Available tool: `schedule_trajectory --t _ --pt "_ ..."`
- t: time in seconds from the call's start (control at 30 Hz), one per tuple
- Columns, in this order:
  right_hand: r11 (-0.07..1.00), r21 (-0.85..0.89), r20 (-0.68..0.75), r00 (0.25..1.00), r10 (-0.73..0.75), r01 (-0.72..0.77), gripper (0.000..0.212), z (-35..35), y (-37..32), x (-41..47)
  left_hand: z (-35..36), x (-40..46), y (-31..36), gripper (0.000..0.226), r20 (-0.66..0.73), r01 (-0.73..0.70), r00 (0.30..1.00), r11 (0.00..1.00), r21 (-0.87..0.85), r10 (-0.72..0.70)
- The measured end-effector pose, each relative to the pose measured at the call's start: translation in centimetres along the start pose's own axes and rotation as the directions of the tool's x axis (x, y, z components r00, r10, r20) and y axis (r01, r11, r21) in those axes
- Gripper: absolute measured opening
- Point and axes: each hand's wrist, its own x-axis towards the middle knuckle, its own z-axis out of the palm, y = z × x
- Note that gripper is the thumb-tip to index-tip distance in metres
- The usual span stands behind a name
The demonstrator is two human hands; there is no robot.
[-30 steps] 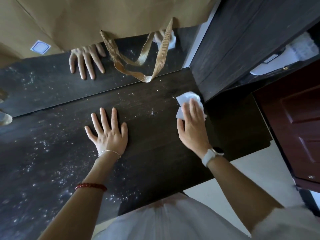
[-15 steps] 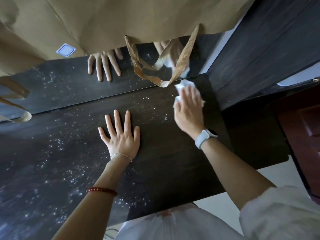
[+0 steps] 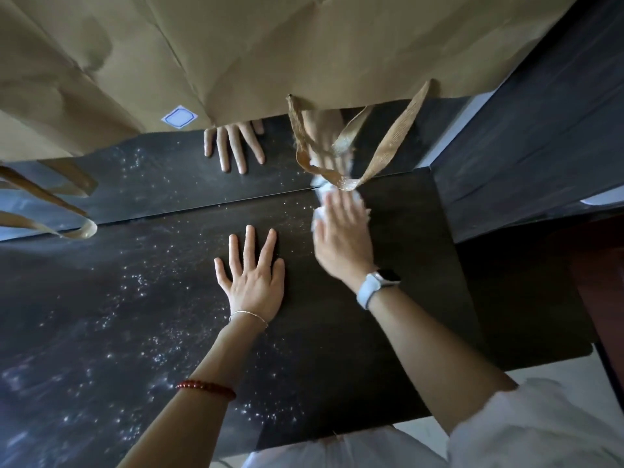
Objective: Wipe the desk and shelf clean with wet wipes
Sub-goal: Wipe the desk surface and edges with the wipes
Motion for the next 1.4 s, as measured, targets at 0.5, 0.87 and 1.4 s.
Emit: schedule_trajectory --t 0.5,0.87,1.4 --pt "0.999 -0.001 -0.121 0.992 0.043 -0.043 0.049 2.7 -7.5 -0.2 -6.5 -0.6 -11.8 0.046 -0.175 0.086 0.981 0.996 0.008 -0.084" --pt "0.948 0.023 -0.144 0.937 0.319 -0.319 0.04 2.5 -8.2 -0.4 -7.6 -1.1 -17.1 0.045 -0.099 -0.001 0.995 0.998 0.069 0.008" --pt "0.998 -0.048 0.017 0.999 -0.035 0.035 0.042 5.1 -15.5 0.2 -9.6 -2.7 -22.9 0.041 -0.153 -0.084 0.985 0.996 -0.004 0.082"
